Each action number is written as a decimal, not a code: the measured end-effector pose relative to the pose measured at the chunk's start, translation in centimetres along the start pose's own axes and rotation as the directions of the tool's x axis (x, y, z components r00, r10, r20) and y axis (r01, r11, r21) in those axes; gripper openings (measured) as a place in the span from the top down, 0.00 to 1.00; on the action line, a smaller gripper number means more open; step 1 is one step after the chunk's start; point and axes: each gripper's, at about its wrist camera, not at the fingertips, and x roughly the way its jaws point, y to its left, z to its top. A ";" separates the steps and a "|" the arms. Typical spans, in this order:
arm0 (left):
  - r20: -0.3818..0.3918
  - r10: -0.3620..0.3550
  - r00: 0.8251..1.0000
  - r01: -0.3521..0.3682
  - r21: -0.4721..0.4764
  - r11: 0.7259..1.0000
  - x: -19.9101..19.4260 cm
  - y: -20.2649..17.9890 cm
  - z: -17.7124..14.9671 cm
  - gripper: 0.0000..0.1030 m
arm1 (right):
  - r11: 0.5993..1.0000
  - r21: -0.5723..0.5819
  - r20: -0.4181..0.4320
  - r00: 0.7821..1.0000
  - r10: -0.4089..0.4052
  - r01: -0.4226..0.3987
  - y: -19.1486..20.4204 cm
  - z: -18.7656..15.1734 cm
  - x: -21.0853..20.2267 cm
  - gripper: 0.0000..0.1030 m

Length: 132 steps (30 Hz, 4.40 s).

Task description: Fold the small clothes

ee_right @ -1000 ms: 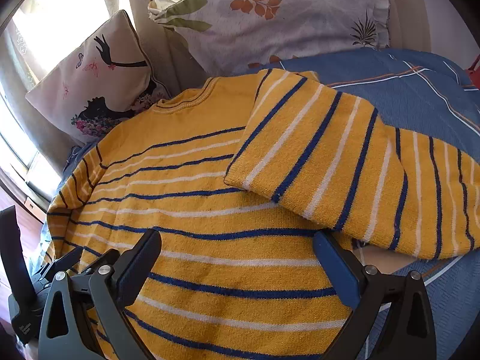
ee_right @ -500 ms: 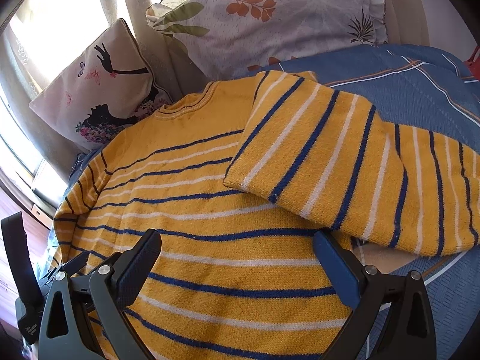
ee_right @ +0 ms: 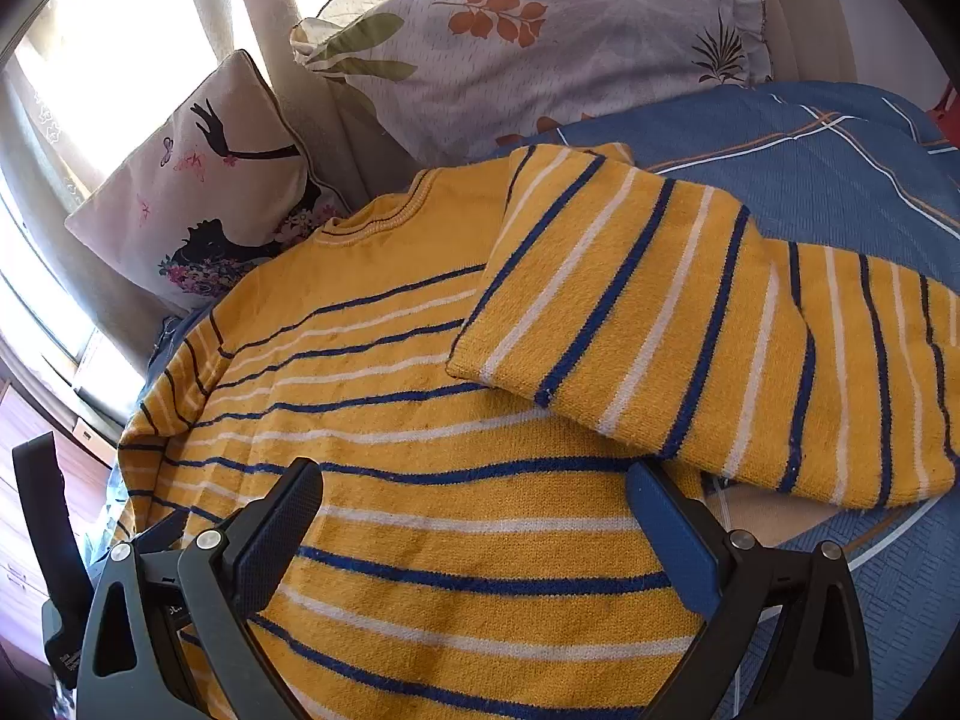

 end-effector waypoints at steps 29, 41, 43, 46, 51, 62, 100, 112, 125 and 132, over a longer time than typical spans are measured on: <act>0.125 -0.076 0.989 0.087 -0.085 0.993 -8.6 3.0 -1.5 0.23 | 0.985 0.174 0.027 0.999 -0.018 0.013 -8.7 -2.8 -8.2 0.04; 0.159 -0.121 0.980 0.138 -0.100 0.985 -9.7 3.8 -2.1 0.23 | 0.922 0.287 0.087 0.952 -0.294 0.259 -14.0 -0.3 -8.7 0.05; 0.167 -0.113 0.980 0.135 -0.131 0.982 -9.9 4.9 -1.9 0.23 | 0.921 0.305 0.114 0.951 -0.287 0.242 -14.7 0.3 -8.6 0.29; 0.174 -0.104 0.979 0.135 -0.182 0.974 -10.1 6.6 -1.6 0.22 | 0.916 0.371 0.104 0.974 -0.203 0.151 -16.6 1.0 -8.8 0.82; 0.204 -0.077 0.976 0.126 -0.240 0.963 -10.6 9.6 -1.0 0.22 | 0.912 0.364 0.192 0.943 -0.271 0.188 -18.0 4.1 -13.4 0.89; 0.228 -0.007 0.974 0.091 -0.362 0.928 -10.5 15.8 -1.3 0.22 | 0.866 0.293 0.346 0.799 -0.492 0.406 -15.0 14.0 -19.5 0.90; 0.166 0.084 0.983 0.015 -0.523 0.852 -10.7 27.0 -7.5 0.21 | 0.915 -0.390 -0.085 0.985 -0.151 0.107 13.9 8.9 12.9 0.90; 0.146 0.098 0.984 -0.003 -0.541 0.841 -10.8 27.6 -8.1 0.21 | 0.940 -0.316 -0.133 0.987 0.092 -0.130 22.5 11.0 14.2 0.90; 0.151 0.323 0.934 -0.128 -0.704 0.699 -15.3 35.2 -10.7 0.21 | 0.676 -0.657 -0.251 0.942 0.224 -0.335 33.0 -0.5 9.3 0.33; 0.146 0.374 0.916 -0.150 -0.740 0.656 -17.2 36.8 -12.1 0.21 | 0.246 -0.774 -0.524 0.808 0.269 -0.583 40.4 -15.2 4.7 0.25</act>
